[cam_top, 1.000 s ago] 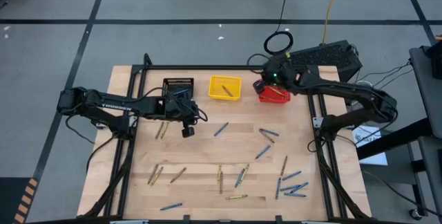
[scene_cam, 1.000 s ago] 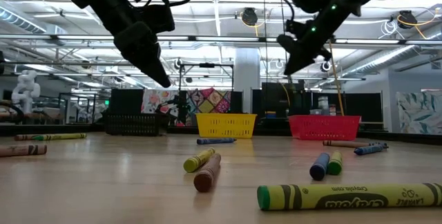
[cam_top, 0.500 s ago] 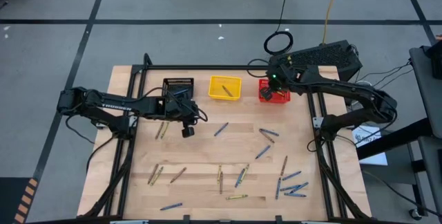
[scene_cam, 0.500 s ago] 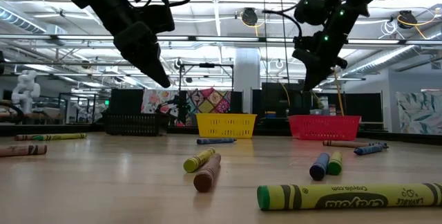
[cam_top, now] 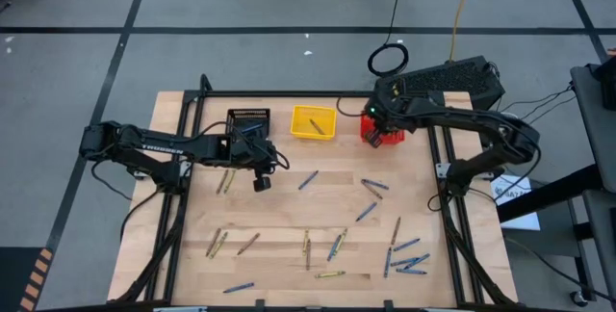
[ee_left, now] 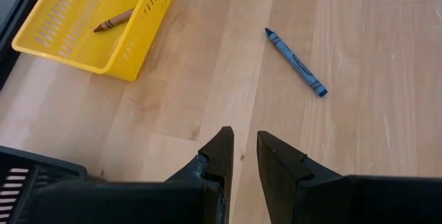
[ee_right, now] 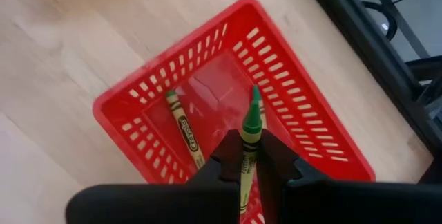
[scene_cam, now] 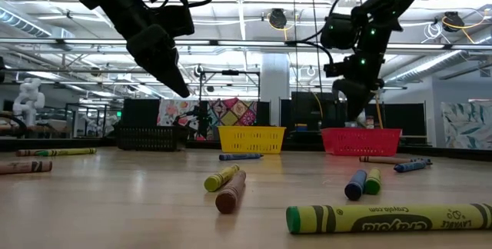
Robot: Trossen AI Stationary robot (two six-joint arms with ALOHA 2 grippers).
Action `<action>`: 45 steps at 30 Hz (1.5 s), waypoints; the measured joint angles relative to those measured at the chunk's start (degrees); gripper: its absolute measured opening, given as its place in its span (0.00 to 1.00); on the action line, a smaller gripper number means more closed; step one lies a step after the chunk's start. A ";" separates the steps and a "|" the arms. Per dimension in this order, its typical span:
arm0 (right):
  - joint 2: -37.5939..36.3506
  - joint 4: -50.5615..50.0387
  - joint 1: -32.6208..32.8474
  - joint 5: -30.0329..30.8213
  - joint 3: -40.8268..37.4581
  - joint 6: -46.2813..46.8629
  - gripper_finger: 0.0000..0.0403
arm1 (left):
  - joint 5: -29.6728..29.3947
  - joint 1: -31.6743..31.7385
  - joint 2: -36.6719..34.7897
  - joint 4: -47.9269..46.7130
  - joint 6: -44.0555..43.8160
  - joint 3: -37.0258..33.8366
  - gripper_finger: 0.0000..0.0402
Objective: Sort crayons
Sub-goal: Put the green crayon into the red bin, then put the blue crayon into the black bin
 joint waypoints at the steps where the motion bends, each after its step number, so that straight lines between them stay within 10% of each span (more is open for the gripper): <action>1: 0.37 -0.16 0.00 0.01 0.00 -0.06 0.00 | -0.01 0.00 0.00 0.02 0.00 0.00 0.16; 45: 3.14 -1.13 0.60 6.19 0.32 -0.78 0.21 | -3.67 0.00 0.00 2.70 0.15 0.00 0.16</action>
